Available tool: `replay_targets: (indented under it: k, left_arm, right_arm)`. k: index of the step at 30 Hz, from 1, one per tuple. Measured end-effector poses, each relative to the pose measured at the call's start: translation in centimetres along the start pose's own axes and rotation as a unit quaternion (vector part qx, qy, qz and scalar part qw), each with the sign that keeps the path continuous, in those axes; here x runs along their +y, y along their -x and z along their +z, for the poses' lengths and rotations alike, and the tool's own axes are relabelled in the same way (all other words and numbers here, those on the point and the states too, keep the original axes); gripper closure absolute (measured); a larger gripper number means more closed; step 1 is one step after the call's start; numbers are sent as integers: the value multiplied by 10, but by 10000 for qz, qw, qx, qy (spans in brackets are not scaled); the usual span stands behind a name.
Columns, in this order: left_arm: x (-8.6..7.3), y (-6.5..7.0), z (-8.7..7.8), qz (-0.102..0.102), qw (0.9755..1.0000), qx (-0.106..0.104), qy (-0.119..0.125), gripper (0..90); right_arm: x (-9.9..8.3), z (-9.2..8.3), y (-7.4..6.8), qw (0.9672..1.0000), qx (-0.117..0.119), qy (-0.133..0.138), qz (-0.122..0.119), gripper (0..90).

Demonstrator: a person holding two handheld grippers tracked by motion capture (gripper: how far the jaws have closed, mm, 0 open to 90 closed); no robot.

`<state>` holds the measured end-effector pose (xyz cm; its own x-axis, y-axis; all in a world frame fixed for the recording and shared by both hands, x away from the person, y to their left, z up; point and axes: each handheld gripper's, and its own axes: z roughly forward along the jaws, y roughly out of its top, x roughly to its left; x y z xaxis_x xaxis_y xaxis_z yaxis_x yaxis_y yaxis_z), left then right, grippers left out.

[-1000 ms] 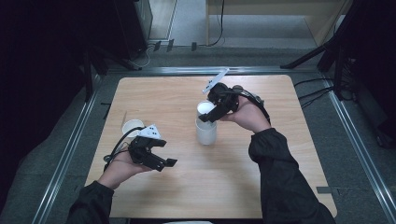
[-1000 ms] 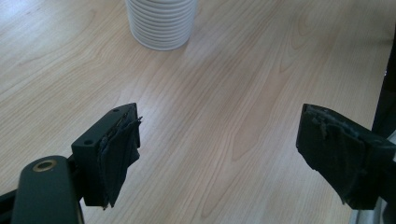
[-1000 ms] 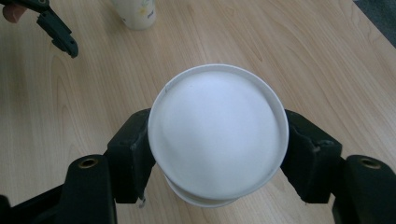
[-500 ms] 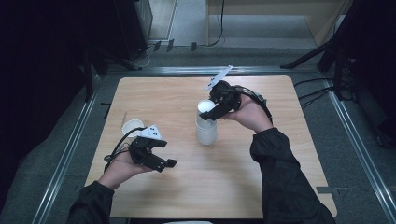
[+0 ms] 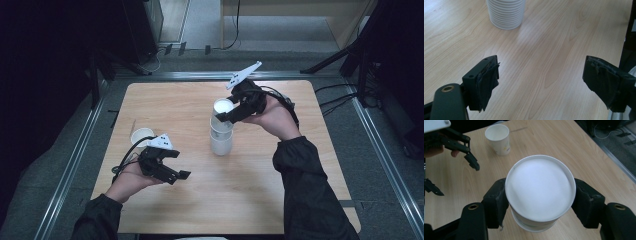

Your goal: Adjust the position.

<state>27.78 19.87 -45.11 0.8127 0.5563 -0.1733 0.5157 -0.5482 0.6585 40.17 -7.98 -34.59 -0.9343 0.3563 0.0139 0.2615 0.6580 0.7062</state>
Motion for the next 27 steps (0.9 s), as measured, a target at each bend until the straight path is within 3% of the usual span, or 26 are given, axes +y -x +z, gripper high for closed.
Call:
replay_targets:
  k: [7, 10, 14, 19, 24, 26, 27]
  left_arm:
    - [0, 0, 0, -6, 10000, 1, 50, 136]
    - [0, 2, -1, 19, 9999, 89, 145, 137]
    - [3, 1, -5, 44, 9995, 40, 317, 137]
    - [5, 0, -3, 57, 9996, 0, 292, 137]
    - [11, 0, -1, 134, 9994, -101, 316, 136]
    - [14, -1, 2, 183, 9992, -161, 303, 137]
    - [14, -1, 2, 183, 9992, -161, 303, 136]
  right_arm:
    - [7, -21, -7, 9995, -74, 288, -66, 347]
    - [9, -28, -11, 9994, -73, 340, -93, 347]
    - [11, -37, -16, 9992, -39, 388, -79, 348]
    - [9, -43, -24, 9992, -5, 378, -132, 348]
    - [2, -48, -32, 9993, 79, 328, -132, 348]
    - [-6, -52, -34, 9986, 308, 431, -83, 348]
    - [-6, -52, -34, 9986, 308, 431, -83, 348]
